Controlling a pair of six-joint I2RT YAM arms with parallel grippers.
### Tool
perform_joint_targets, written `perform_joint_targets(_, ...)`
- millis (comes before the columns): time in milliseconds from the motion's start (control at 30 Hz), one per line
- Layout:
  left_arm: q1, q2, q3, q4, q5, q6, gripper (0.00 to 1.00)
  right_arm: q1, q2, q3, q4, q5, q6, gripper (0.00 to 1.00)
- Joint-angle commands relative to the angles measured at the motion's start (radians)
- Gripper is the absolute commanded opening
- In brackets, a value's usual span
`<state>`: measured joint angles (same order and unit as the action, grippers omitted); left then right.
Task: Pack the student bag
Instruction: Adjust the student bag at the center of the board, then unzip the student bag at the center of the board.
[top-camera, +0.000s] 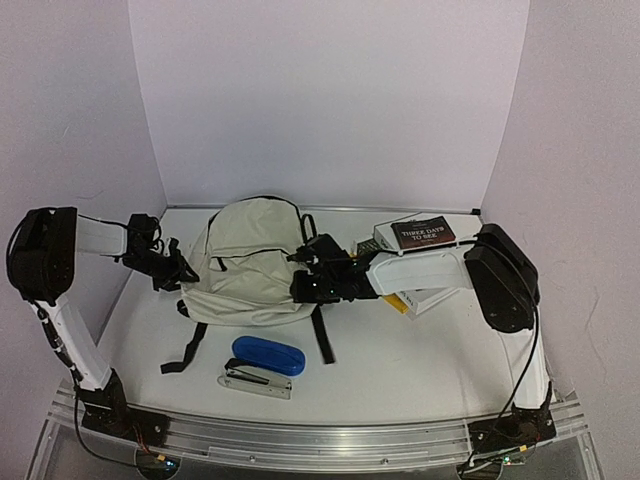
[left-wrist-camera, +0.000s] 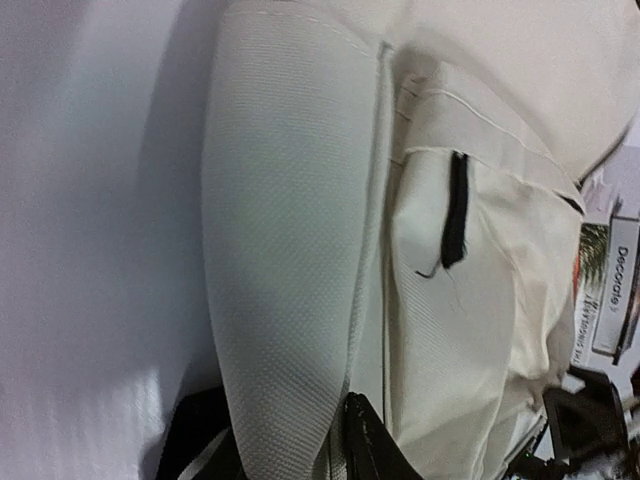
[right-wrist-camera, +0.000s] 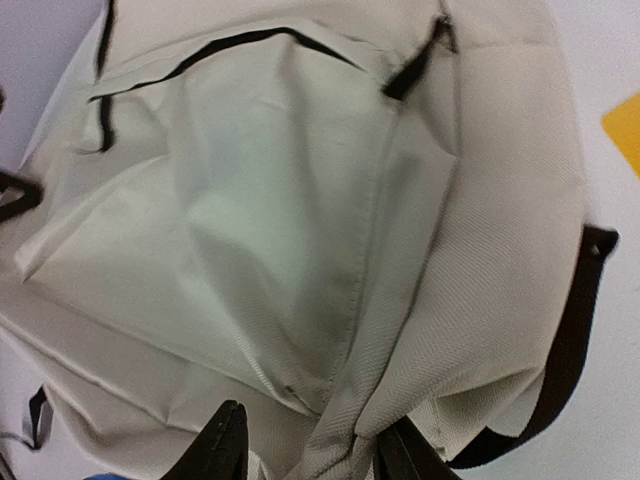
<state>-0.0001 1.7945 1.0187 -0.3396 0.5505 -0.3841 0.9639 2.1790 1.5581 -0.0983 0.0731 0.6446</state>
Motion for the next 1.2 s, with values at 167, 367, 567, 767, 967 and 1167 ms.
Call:
perform_joint_targets(167, -0.107, -0.228, -0.074, -0.058, 0.135, -0.030, 0.36, -0.116, -0.137, -0.092, 0.007, 0.083, -0.114, 0.44)
perform_joint_targets(367, -0.106, -0.310, -0.036, -0.166, -0.008, -0.029, 0.70, -0.100, -0.271, -0.104, -0.045, 0.094, -0.169, 0.60)
perform_joint_targets(567, -0.097, -0.272, -0.001, -0.117, -0.024, -0.055, 0.78, -0.035, -0.268, -0.023, -0.080, 0.060, -0.177, 0.67)
perform_joint_targets(767, -0.058, -0.092, 0.074, -0.067, 0.010, -0.094, 0.73, -0.007, -0.117, 0.144, -0.081, -0.044, -0.154, 0.65)
perform_joint_targets(967, -0.058, 0.017, 0.123, -0.031, 0.027, -0.093, 0.73, -0.001, 0.044, 0.312, -0.079, -0.142, -0.155, 0.62)
perform_joint_targets(1167, -0.058, 0.118, 0.138, 0.057, 0.135, -0.120, 0.57, -0.002, 0.156, 0.425, -0.073, -0.165, -0.171, 0.63)
